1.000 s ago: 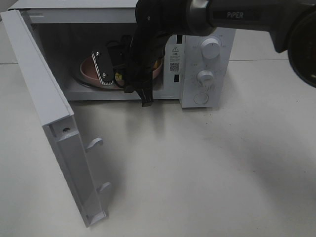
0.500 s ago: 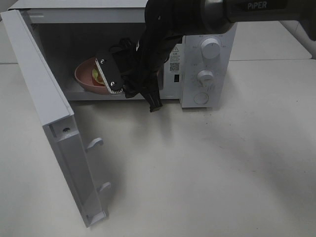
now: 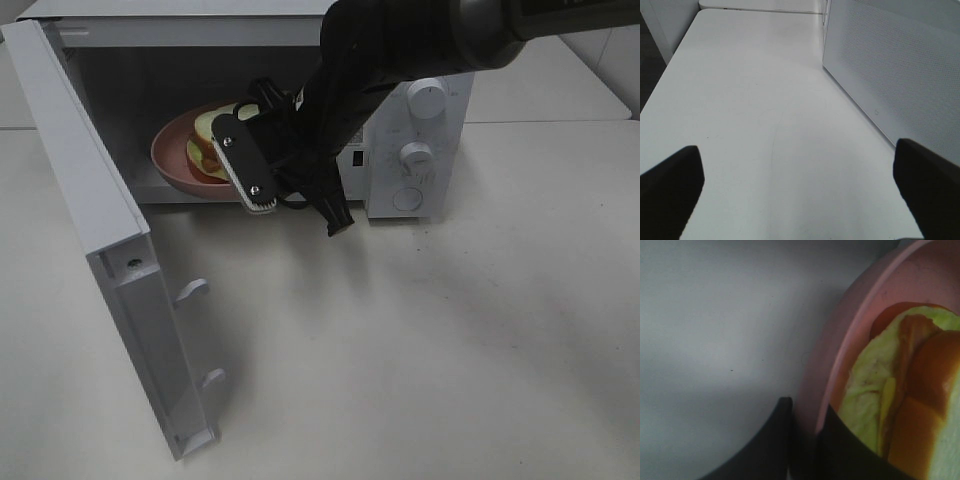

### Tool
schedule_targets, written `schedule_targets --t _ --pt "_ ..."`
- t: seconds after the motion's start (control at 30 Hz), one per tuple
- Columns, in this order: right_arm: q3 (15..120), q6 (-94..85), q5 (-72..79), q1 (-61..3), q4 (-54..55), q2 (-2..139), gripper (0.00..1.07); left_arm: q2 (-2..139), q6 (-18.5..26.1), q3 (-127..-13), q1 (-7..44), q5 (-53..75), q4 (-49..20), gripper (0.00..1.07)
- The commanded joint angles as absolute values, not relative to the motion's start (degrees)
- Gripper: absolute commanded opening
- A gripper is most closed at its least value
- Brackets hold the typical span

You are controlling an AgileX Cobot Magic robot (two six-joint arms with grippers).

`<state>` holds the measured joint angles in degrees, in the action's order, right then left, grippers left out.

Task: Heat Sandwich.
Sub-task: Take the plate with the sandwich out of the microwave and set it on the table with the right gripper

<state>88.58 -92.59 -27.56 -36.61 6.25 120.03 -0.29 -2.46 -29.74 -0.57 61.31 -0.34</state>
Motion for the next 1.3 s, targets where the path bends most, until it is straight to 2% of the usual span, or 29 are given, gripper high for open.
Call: schedule_targets --t 0.03,0.33,1.3 --pt "85.60 -95.51 -24.87 -36.61 7.51 116.54 0.00 -1.20 -2.35 -29.68 -0.69 61.36 -0.80 0.98" --pt "80.10 -98.32 -23.55 -36.61 7.68 112.01 0.00 -1.20 -2.35 -29.68 -0.69 61.36 -0.80 0.98" --pt "53.23 -99.92 -15.76 -36.67 8.82 90.41 0.00 -1.20 -2.35 -29.68 -0.69 61.36 -0.80 0.98"
